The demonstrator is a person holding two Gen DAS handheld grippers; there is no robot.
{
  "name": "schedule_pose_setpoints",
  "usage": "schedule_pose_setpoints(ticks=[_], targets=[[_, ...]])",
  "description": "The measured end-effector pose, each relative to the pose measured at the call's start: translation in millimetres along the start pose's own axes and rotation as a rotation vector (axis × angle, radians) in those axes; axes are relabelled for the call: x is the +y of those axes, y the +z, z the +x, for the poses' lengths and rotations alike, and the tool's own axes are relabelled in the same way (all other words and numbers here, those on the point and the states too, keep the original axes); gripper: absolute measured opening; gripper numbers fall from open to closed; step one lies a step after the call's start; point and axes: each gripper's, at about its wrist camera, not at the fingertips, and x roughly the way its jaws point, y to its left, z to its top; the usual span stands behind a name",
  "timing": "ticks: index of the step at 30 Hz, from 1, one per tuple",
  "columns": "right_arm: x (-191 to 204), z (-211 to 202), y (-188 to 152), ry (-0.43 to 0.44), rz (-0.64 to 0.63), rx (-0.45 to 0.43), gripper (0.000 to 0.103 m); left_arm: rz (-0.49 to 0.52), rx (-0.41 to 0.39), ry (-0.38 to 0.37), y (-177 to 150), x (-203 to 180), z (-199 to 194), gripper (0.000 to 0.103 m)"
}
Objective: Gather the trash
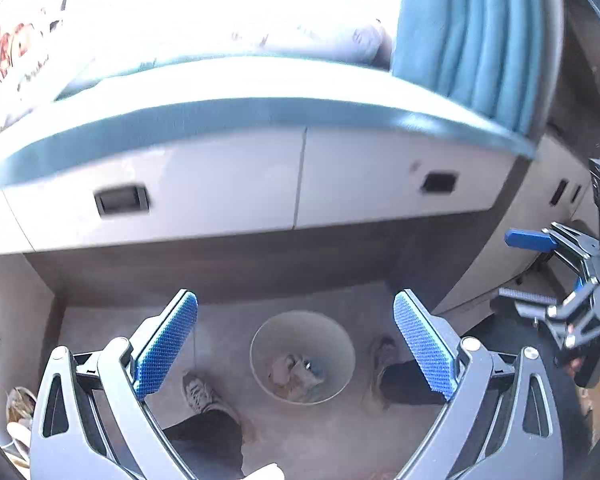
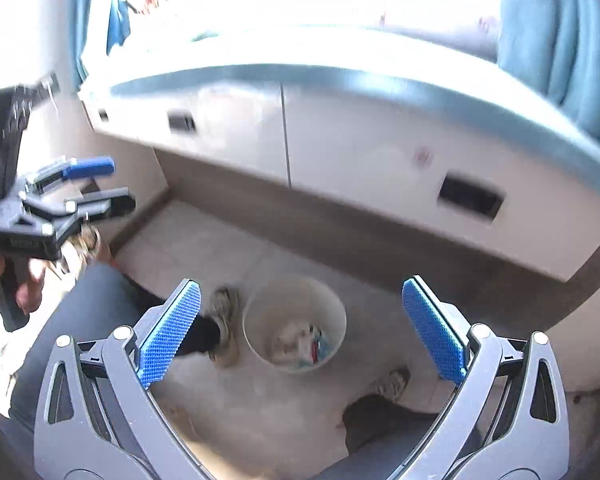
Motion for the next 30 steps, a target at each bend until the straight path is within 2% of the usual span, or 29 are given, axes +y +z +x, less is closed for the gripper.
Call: schedule_pose_setpoints(ticks=[6, 9, 12, 16, 23, 27, 30], targets=[[7, -82, 23, -0.039, -0.025, -0.204, 0.098, 0.013, -0.124, 0.020, 17, -17, -59, 0.097], [12, -107, 31, -0.042, -0.045, -0.256, 0.098, 0.043, -0.175, 0.040, 27, -20, -81, 0.097], [14, -120, 35, -0.043, -0.047, -0.289, 0.098, 0.031, -0.189, 0.024, 35, -19, -93, 0.097], [17, -133, 35, -0.039, -0.030, -0.307, 0.098, 0.040, -0.212, 0.048, 41, -21, -103, 0.097], [23, -137, 34, -0.040, -0.034, -0.299, 0.098, 0.044, -0.205, 0.065, 40, -24, -106, 0.097], [20, -135, 31, -0.048, -0.021, -0.300, 0.098, 0.042, -0.197, 0.025, 37, -27, -106, 0.097], [18, -134, 30, -0.045, -0.010, -0.298, 0.098, 0.051, -0.194, 0.023, 35, -30, -105, 0.097]])
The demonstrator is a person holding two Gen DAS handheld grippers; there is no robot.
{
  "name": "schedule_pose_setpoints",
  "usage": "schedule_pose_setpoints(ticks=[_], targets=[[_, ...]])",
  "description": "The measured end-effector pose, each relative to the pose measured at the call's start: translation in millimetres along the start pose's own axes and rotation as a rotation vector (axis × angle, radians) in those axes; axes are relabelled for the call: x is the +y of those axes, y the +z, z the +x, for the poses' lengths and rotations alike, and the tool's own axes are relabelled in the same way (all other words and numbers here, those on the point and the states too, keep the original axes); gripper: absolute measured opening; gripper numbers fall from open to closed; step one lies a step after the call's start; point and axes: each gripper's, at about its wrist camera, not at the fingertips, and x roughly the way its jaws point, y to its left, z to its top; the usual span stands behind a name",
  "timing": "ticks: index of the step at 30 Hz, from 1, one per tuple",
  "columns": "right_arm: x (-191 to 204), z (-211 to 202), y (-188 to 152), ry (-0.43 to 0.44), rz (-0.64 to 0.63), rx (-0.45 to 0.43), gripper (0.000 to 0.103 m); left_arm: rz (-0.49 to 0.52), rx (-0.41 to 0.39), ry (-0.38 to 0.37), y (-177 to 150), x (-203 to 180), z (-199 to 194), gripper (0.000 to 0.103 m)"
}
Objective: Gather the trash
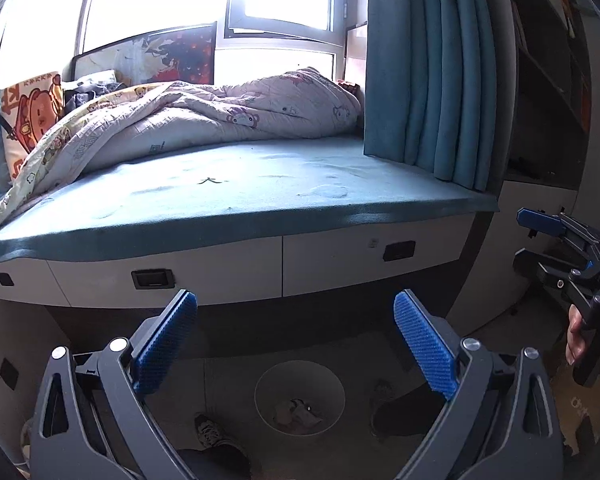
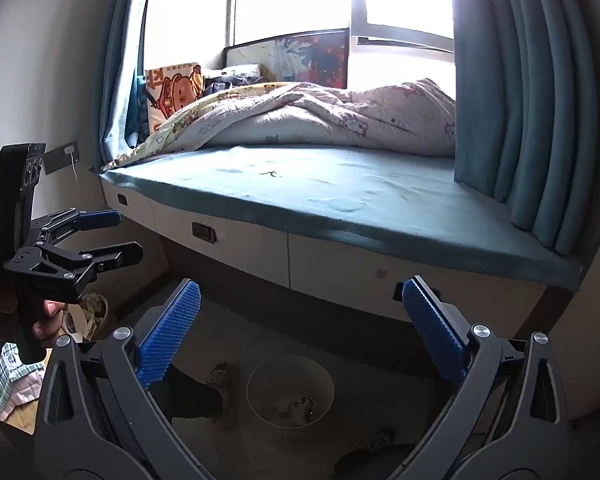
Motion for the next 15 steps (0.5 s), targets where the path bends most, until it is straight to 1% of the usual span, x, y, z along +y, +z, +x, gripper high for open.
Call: schedule_pose_setpoints(ticks=[13, 15], targets=[[-0.5, -0.5, -2.2, 0.001, 0.000, 0.005, 0.098, -0.008, -0.001, -0.020, -1.2, -2.0, -0.6, 0.097], [-0.3, -0.8, -2.1, 0.000, 0.001, 0.005, 0.098, 0.002, 0.001, 0.003, -0.8, -2.6, -0.2, 0.097]])
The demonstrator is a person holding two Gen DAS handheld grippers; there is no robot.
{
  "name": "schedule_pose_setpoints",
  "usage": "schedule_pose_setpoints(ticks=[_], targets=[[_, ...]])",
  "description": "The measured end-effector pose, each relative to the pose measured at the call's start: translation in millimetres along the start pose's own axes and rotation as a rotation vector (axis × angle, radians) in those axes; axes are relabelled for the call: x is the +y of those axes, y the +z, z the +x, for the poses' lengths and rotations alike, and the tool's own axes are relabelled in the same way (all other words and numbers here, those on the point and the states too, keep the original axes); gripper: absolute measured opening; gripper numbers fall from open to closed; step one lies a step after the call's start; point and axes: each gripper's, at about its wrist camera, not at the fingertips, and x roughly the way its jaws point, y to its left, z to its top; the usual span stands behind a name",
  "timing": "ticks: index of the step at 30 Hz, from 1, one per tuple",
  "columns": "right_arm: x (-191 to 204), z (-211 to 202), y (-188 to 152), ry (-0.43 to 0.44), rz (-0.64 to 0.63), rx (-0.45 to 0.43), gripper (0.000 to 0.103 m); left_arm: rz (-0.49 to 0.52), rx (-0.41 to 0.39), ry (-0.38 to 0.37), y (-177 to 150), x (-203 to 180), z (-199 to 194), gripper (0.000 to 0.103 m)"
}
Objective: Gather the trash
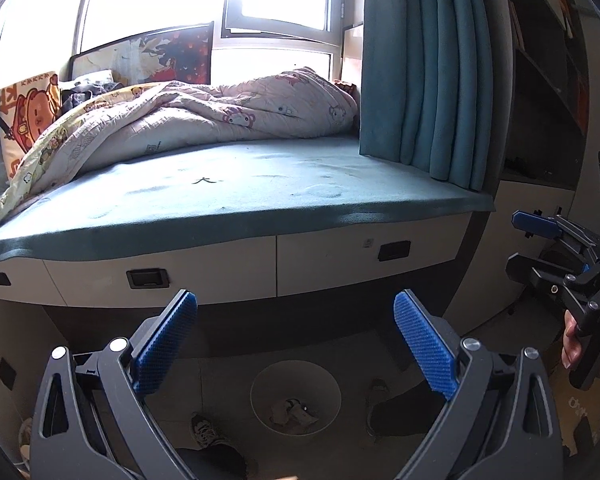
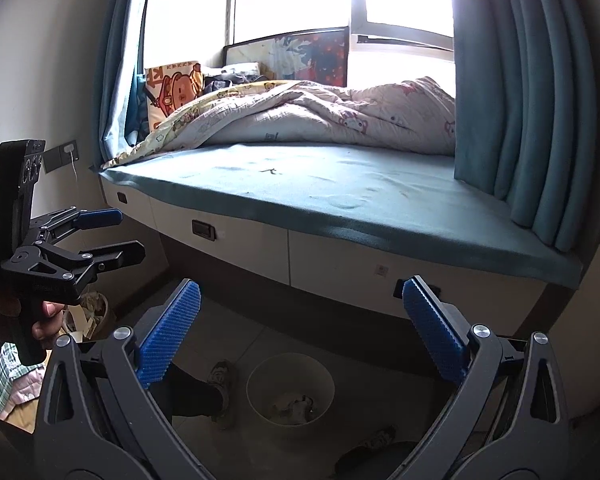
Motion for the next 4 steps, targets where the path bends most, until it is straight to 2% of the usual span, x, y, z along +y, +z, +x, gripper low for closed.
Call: schedule_pose_setpoints(ticks=[4], targets=[[-1.2, -0.4, 0.0, 0.002, 0.001, -0.003, 0.098, 0.013, 0.003, 0.001, 0.0, -0.1, 0.4, 0.097]])
